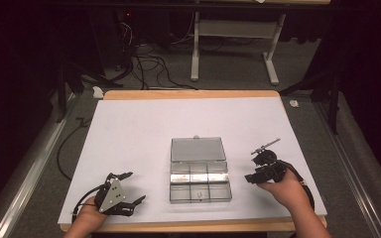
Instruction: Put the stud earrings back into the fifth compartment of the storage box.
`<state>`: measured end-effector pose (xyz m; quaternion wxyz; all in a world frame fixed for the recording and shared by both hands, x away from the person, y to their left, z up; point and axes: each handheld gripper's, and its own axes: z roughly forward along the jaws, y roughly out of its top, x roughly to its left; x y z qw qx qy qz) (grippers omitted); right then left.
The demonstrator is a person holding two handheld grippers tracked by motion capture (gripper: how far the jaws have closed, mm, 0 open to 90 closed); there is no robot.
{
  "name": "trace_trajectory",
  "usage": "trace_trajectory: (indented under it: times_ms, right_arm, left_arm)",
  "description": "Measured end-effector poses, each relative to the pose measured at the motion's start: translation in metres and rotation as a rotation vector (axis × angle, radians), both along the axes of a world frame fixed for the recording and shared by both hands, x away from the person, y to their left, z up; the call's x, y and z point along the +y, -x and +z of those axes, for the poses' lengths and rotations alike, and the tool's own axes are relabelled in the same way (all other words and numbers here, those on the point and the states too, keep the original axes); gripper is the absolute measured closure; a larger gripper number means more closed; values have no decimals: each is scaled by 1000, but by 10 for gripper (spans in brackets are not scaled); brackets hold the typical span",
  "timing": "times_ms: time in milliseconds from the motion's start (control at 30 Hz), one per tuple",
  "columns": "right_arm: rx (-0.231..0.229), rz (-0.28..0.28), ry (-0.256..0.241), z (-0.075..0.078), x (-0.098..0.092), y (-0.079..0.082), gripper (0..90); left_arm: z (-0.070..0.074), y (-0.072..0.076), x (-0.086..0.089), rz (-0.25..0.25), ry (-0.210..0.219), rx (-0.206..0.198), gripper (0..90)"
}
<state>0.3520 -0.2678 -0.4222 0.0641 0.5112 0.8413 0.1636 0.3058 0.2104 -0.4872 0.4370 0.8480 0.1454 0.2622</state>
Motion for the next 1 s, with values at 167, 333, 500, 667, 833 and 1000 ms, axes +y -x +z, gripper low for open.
trace_trajectory:
  times_ms: [167, 333, 500, 667, 833, 1000]
  right_arm:
    - [-108, -13, -61, -9, 0, 6, 460]
    - [-236, -67, -114, -26, -1, 19, 455]
    - [-400, -93, -138, -45, -2, 47, 482]
    - [-437, -129, -180, -43, -9, 54, 449]
    - [-442, -132, -187, -44, -8, 48, 418]
    - [-443, -137, -181, -44, -8, 50, 415]
  left_arm:
    - [0, 0, 0, 2, 4, 5, 152]
    - [0, 0, 0, 1, 5, 4, 152]
    - [0, 0, -1, -1, -7, -3, 152]
    - [-1, 1, -3, 1, -27, -2, 152]
    - [-1, 1, -5, 4, -45, -8, 152]
    - [-1, 0, -5, 5, -46, -4, 152]
